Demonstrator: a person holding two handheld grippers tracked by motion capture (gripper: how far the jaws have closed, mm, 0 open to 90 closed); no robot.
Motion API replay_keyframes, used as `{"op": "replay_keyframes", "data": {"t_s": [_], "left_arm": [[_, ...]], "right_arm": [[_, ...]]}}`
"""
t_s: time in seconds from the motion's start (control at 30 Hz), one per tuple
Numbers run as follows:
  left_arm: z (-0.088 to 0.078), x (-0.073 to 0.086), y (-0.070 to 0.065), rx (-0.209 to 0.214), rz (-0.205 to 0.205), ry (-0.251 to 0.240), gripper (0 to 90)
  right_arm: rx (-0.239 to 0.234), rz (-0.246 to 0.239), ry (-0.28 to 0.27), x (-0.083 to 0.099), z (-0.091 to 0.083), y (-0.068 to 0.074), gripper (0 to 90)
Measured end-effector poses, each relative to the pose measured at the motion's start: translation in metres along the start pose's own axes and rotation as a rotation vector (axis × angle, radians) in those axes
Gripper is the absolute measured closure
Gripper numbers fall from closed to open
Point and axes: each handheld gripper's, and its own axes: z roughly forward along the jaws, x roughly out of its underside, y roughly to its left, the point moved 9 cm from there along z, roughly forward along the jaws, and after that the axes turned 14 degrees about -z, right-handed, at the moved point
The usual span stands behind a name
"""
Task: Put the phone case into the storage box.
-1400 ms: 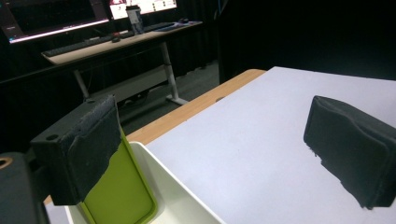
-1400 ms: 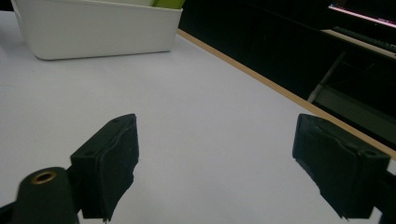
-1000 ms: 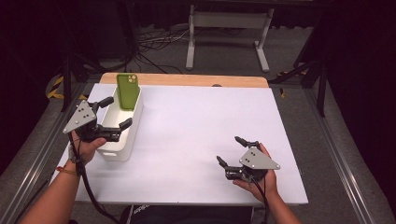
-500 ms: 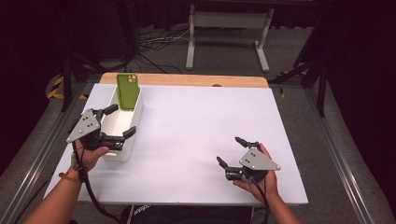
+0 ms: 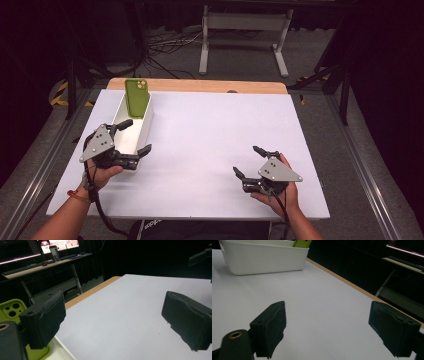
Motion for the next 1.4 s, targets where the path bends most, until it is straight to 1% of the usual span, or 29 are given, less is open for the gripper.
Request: {"op": "replay_keyframes", "data": {"t_s": [0.03,0.1,0.13,0.23,0.3,0.5,0.53,0.6,0.73,0.83,1.0,1.03,1.07,1.17,1.27,1.4], "left_arm": [[0.001,0.002,-0.002,0.001,0.004,0.010,6.6],[0.002,0.005,-0.006,0.009,0.011,0.018,7.1],[0.003,0.005,-0.007,0.007,0.014,0.019,7.1],[0.004,0.007,-0.013,0.024,0.001,0.023,7.1],[0.006,0.008,-0.017,0.026,0.011,0.020,6.7],[0.005,0.013,-0.026,0.044,0.019,0.036,6.7],[0.005,0.013,-0.027,0.044,0.013,0.035,6.7],[0.003,0.015,-0.028,0.046,0.016,0.044,6.7],[0.002,0.018,-0.031,0.048,0.023,0.046,6.7],[0.001,0.022,-0.034,0.061,0.027,0.058,6.7],[0.003,0.030,-0.039,0.079,0.018,0.079,6.0],[0.003,0.031,-0.040,0.081,0.015,0.083,6.0],[0.004,0.032,-0.040,0.077,0.025,0.089,6.0],[0.004,0.036,-0.042,0.088,0.019,0.103,6.3],[0.003,0.039,-0.043,0.092,0.023,0.112,6.3],[0.003,0.042,-0.045,0.093,0.015,0.109,6.1]], "right_arm": [[-0.001,0.000,-0.003,0.000,-0.001,0.000,15.6],[0.001,-0.002,-0.005,-0.001,-0.002,0.000,15.7],[0.002,-0.002,-0.003,0.000,-0.003,0.000,15.7],[0.005,0.000,-0.004,-0.001,-0.004,-0.001,15.8],[0.005,0.002,-0.003,0.000,-0.004,-0.001,15.8],[0.010,0.000,-0.003,-0.001,-0.006,-0.001,15.9],[0.010,0.001,-0.003,-0.001,-0.006,0.000,15.9],[0.008,0.000,-0.003,-0.001,-0.006,0.001,15.8],[0.006,-0.004,0.001,-0.001,-0.006,0.002,15.8],[0.004,-0.001,0.002,-0.002,-0.005,0.004,15.9],[0.003,-0.003,0.005,-0.001,-0.004,0.006,15.9],[0.003,-0.003,0.006,-0.001,-0.004,0.006,15.8],[0.001,-0.001,0.007,-0.001,-0.004,0.007,15.8],[-0.006,-0.001,0.011,-0.001,-0.003,0.009,15.8],[-0.010,-0.009,0.017,0.000,-0.002,0.011,15.8],[-0.011,-0.011,0.017,0.001,-0.002,0.013,15.8]]}}
